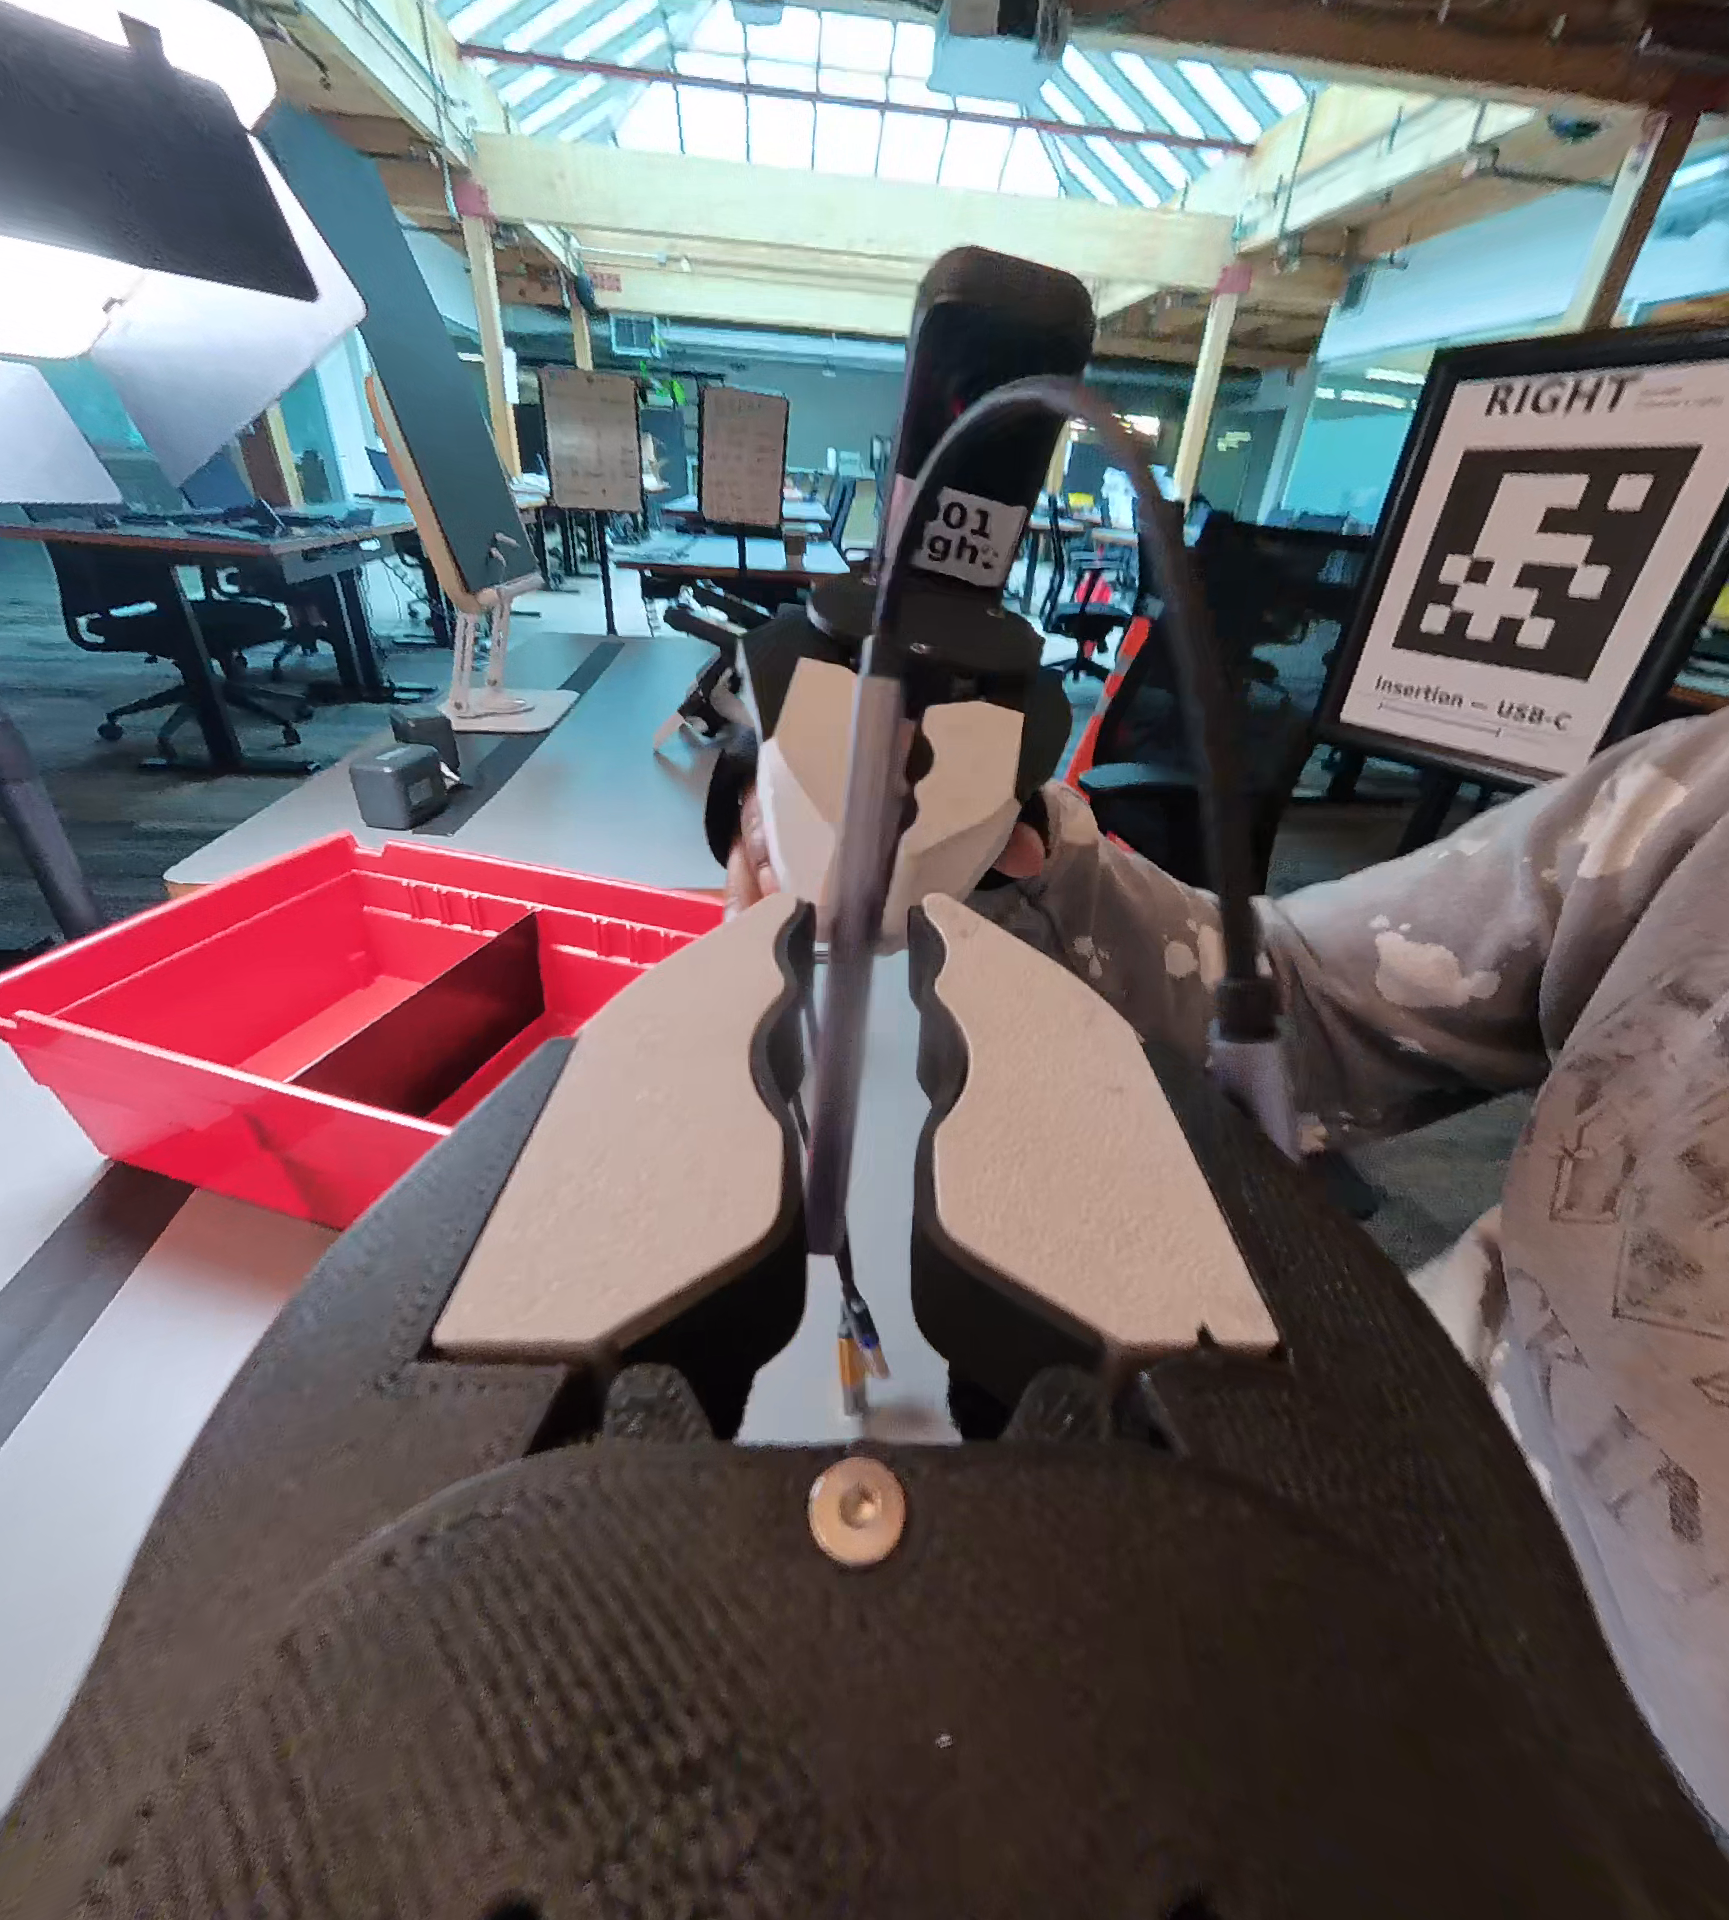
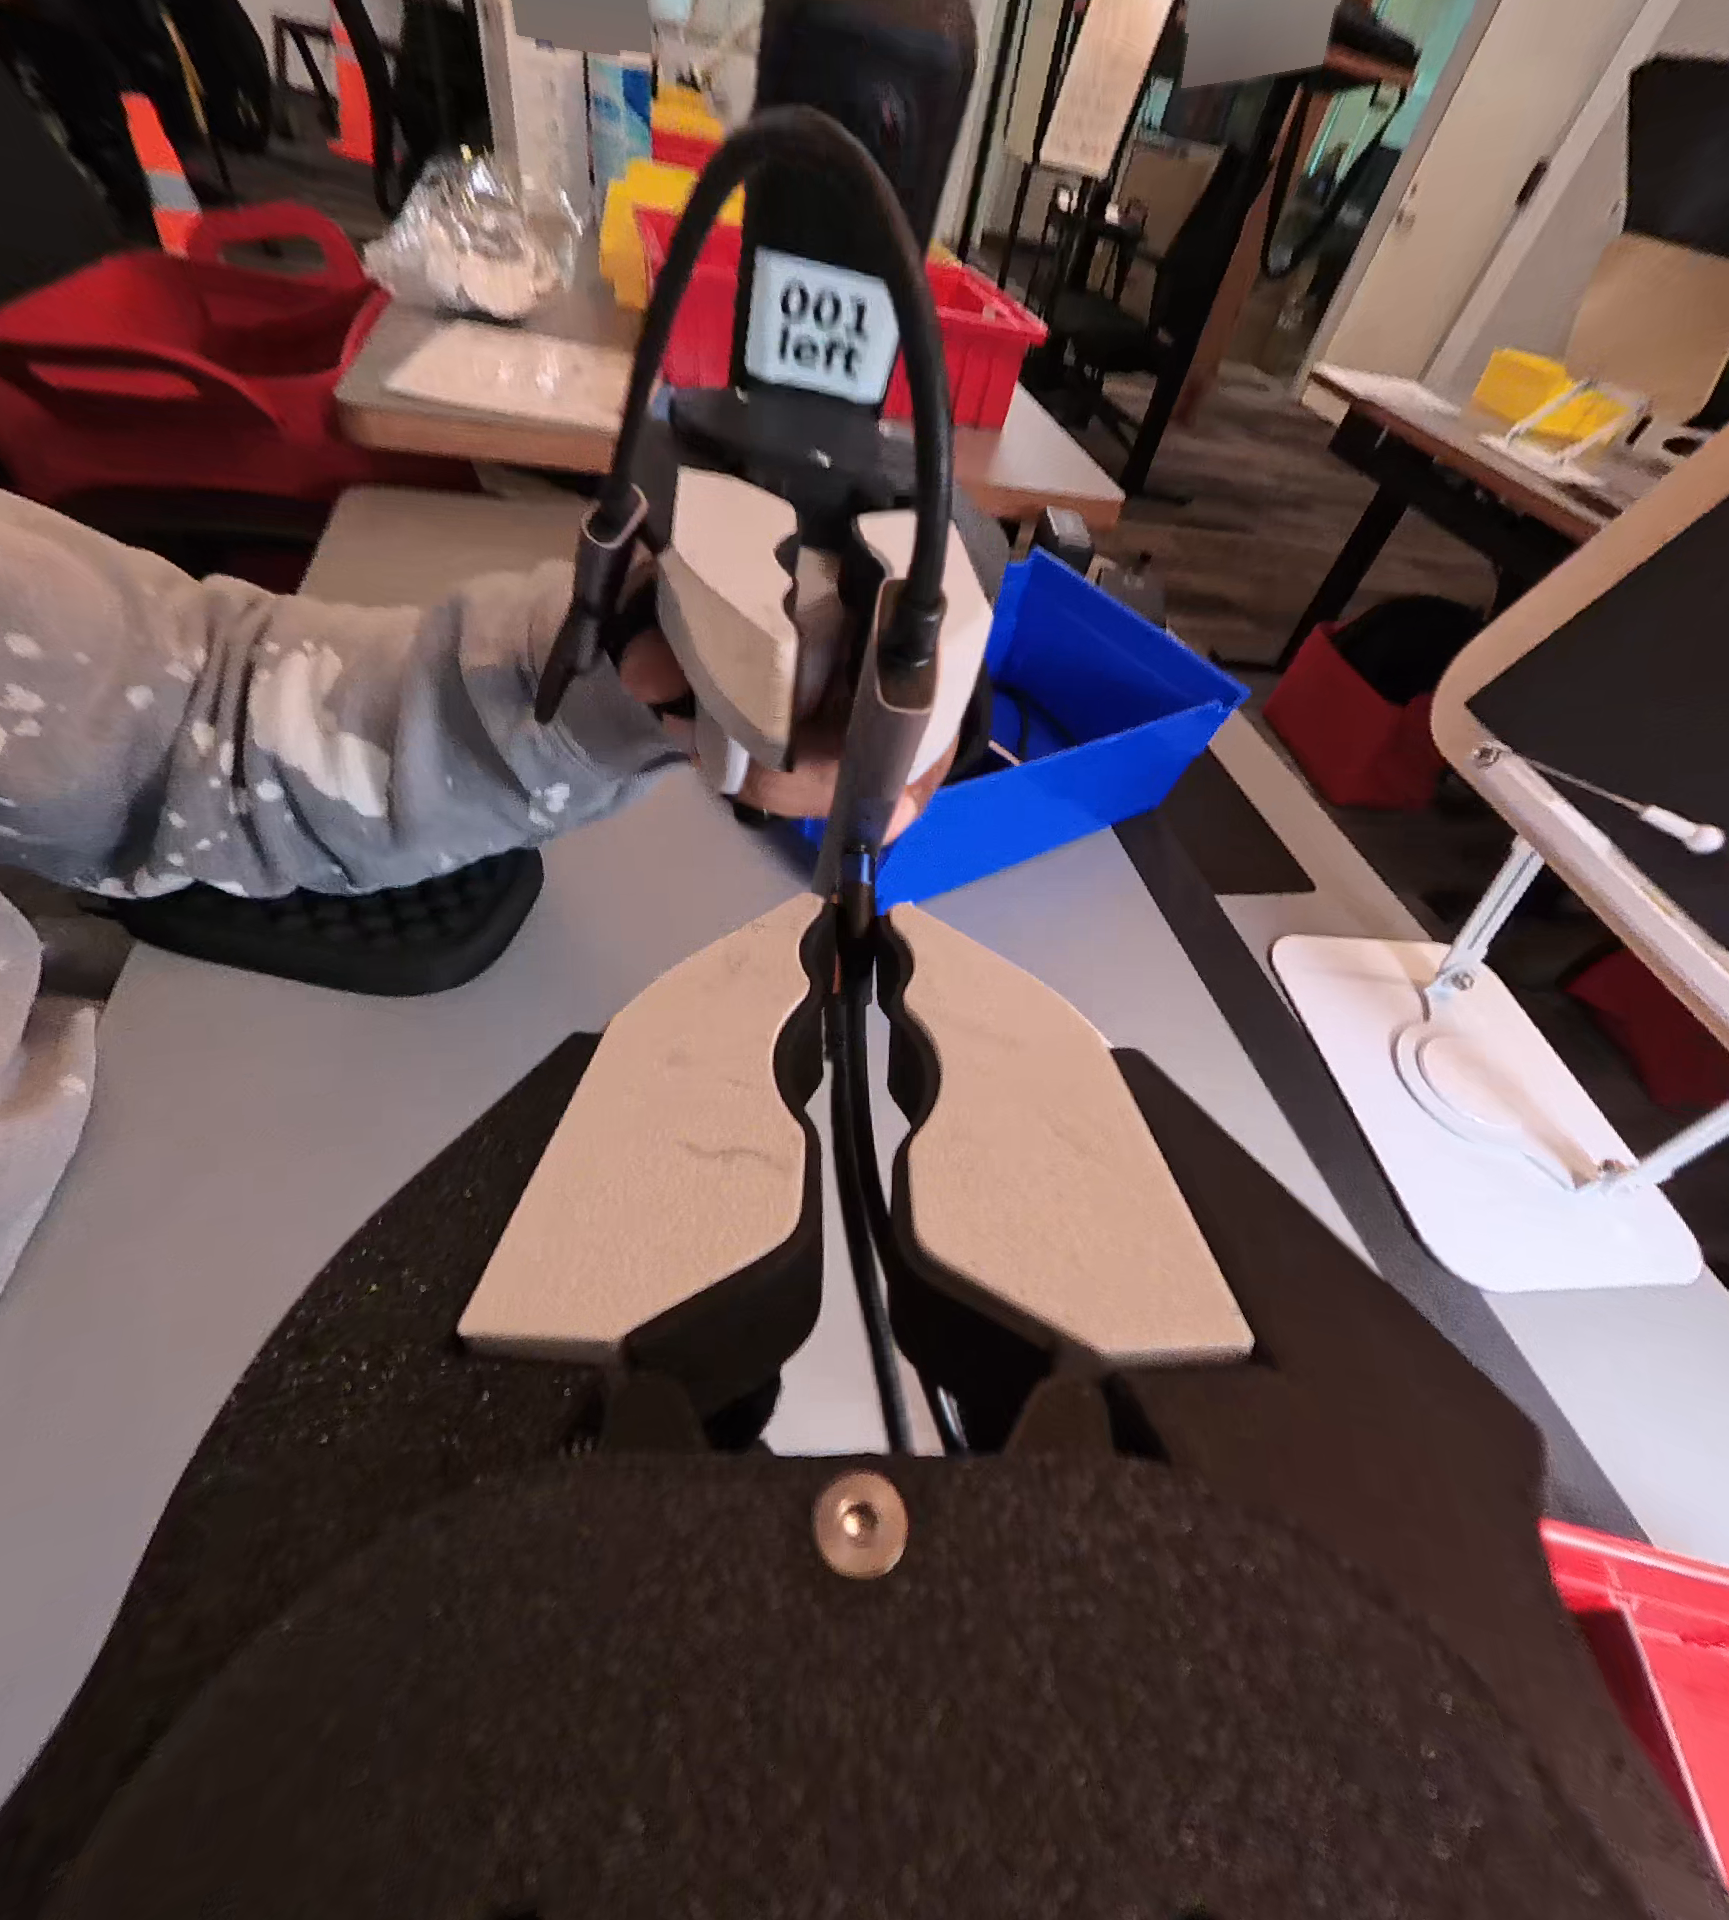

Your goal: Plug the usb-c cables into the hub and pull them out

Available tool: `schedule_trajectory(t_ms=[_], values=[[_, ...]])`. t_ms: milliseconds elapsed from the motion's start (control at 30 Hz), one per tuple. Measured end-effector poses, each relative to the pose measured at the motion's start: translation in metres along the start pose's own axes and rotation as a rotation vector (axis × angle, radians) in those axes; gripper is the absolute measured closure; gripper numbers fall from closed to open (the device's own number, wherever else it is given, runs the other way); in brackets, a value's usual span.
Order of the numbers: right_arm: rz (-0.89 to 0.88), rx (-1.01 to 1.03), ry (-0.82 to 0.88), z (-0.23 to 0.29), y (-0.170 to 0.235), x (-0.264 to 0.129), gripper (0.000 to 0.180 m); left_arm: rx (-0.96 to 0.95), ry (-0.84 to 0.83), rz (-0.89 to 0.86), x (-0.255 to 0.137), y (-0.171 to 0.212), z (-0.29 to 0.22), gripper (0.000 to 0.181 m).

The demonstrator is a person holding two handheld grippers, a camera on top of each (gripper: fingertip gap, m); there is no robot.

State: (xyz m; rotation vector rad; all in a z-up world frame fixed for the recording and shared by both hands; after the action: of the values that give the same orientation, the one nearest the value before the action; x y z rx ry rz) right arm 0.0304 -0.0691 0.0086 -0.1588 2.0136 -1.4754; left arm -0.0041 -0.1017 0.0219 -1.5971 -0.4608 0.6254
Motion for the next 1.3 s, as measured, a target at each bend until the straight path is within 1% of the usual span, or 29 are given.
schedule_trajectory(t_ms=[100, 167, 200, 267, 400, 600, 700, 800, 900, 1067, 1300], values=[[0.028, -0.002, -0.024, 0.004, 0.003, 0.007, 0.174, 0.051, -0.006, 0.106, 0.001, 0.009, -0.005, 0.160], [0.041, -0.009, -0.034, 0.006, 0.005, 0.010, 0.174, 0.079, -0.024, 0.145, 0.003, 0.013, -0.006, 0.159], [0.044, -0.011, -0.039, 0.008, 0.005, 0.011, 0.174, 0.085, -0.036, 0.150, 0.004, 0.013, -0.005, 0.159], [0.057, -0.022, -0.040, 0.009, 0.007, 0.013, 0.173, 0.087, -0.043, 0.159, 0.007, 0.015, -0.004, 0.169], [0.006, -0.012, -0.022, 0.006, 0.001, 0.011, 0.173, 0.109, -0.075, 0.118, 0.006, 0.009, -0.002, 0.171], [-0.068, -0.012, -0.010, 0.006, -0.010, 0.008, 0.172, 0.101, -0.071, 0.034, 0.004, -0.003, -0.004, 0.171], [-0.082, -0.036, 0.013, 0.005, -0.012, 0.007, 0.172, 0.097, -0.080, 0.027, 0.003, -0.006, -0.004, 0.171], [-0.065, -0.042, 0.018, 0.003, -0.010, 0.008, 0.172, 0.095, -0.113, 0.102, 0.002, -0.004, -0.001, 0.171], [-0.052, -0.031, -0.018, 0.001, -0.003, 0.009, 0.172, 0.097, -0.141, 0.178, 0.003, 0.002, 0.001, 0.171], [-0.013, -0.034, -0.054, -0.002, 0.011, 0.013, 0.172, 0.066, -0.129, 0.262, 0.007, 0.017, 0.007, 0.171], [-0.026, -0.025, -0.088, -0.004, 0.016, 0.012, 0.172, 0.030, -0.125, 0.295, 0.010, 0.021, 0.010, 0.171]])
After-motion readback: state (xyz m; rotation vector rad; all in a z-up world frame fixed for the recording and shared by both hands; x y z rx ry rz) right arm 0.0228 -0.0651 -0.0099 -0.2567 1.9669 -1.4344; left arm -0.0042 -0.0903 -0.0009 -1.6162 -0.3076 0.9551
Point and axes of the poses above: each gripper's, where its closed fingertips meet, x out along the fingers, y out of its underside, z = x × y across the jaws, the point moved 2 cm from there along -x, back along the fingers, and after that the axes turned 9 degrees about z, right-handed, at the moved point
